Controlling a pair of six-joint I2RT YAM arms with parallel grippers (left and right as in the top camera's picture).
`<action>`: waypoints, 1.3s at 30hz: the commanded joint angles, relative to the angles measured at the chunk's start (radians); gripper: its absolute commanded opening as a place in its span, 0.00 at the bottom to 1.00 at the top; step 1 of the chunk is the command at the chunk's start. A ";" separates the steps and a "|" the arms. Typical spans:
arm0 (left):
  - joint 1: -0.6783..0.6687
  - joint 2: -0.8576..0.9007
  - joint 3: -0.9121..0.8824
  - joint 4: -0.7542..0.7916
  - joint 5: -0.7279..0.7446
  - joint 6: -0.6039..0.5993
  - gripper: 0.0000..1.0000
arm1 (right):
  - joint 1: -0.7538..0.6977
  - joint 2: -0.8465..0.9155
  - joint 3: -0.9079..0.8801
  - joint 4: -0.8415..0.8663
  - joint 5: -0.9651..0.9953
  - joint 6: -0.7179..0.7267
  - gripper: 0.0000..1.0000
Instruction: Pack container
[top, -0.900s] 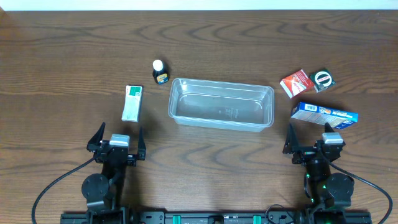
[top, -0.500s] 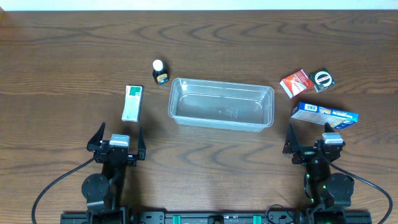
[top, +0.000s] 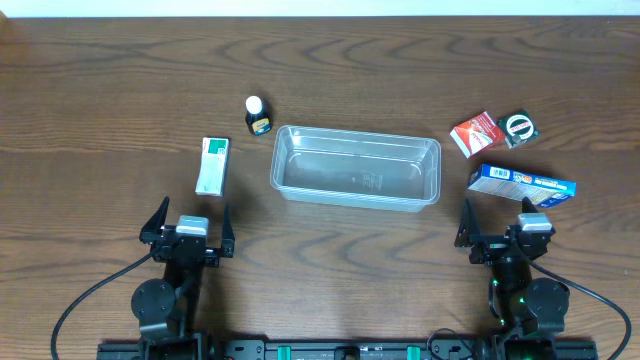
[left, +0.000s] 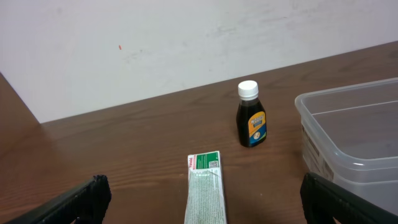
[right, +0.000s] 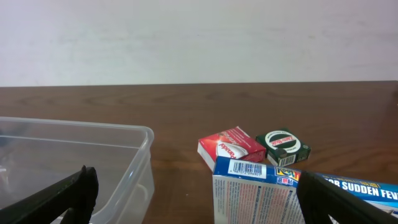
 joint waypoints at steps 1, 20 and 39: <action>0.004 -0.006 -0.020 -0.030 0.002 -0.013 0.98 | 0.001 -0.010 -0.002 -0.004 0.007 -0.016 0.99; 0.004 -0.006 -0.020 -0.030 0.002 -0.013 0.98 | 0.001 -0.010 -0.002 0.047 -0.047 0.020 0.99; 0.004 -0.006 -0.020 -0.030 0.002 -0.013 0.98 | -0.016 0.740 0.756 -0.248 -0.301 -0.065 0.99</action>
